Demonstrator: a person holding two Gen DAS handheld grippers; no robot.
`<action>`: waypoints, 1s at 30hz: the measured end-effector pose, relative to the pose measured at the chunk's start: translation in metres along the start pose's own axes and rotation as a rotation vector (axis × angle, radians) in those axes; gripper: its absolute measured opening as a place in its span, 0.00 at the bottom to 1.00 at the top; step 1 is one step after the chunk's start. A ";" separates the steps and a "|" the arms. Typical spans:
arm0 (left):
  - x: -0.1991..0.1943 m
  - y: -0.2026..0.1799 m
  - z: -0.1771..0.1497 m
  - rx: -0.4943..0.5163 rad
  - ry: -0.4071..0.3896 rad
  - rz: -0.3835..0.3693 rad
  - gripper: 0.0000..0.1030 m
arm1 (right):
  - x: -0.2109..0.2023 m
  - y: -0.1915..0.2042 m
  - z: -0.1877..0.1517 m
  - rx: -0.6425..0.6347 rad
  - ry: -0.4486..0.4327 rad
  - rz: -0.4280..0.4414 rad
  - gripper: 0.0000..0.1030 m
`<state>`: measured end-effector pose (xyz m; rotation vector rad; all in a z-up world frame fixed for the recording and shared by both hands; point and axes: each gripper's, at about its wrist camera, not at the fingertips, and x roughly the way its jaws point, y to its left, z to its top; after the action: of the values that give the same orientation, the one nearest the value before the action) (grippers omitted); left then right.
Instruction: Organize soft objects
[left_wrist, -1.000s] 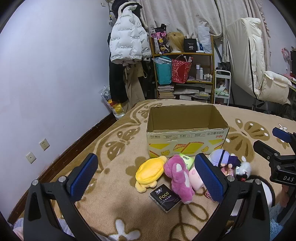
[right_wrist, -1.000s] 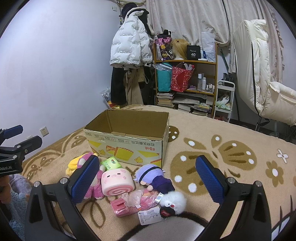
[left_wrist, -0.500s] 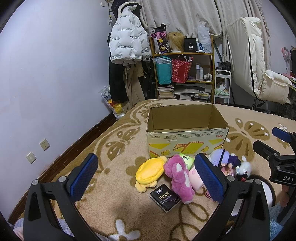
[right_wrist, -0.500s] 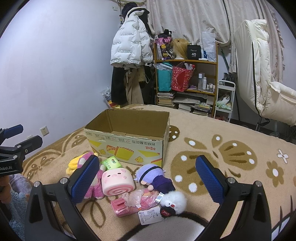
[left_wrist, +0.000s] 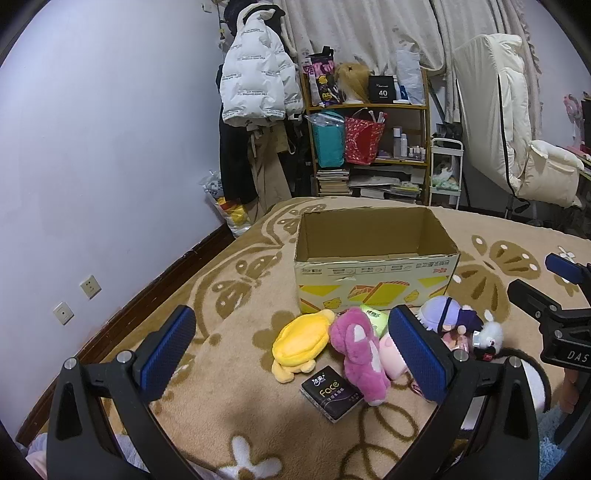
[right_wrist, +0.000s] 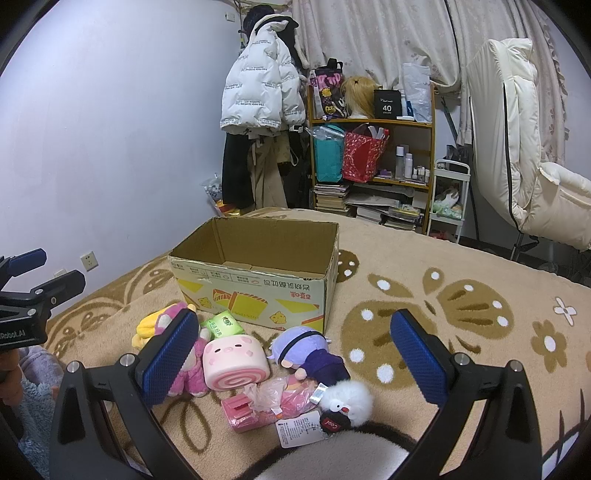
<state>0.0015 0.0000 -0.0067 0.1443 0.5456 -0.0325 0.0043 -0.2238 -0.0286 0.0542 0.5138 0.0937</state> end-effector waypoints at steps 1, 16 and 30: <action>0.001 0.000 -0.001 0.000 0.000 0.000 1.00 | 0.000 0.000 0.000 0.000 0.000 0.000 1.00; 0.004 0.003 -0.004 0.005 0.011 0.005 1.00 | -0.001 0.000 0.001 0.000 0.001 -0.001 1.00; 0.010 0.005 -0.003 -0.024 0.065 -0.038 1.00 | 0.010 0.003 -0.008 0.017 0.010 0.001 1.00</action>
<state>0.0087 0.0059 -0.0133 0.1115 0.6136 -0.0582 0.0090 -0.2194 -0.0408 0.0709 0.5247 0.0903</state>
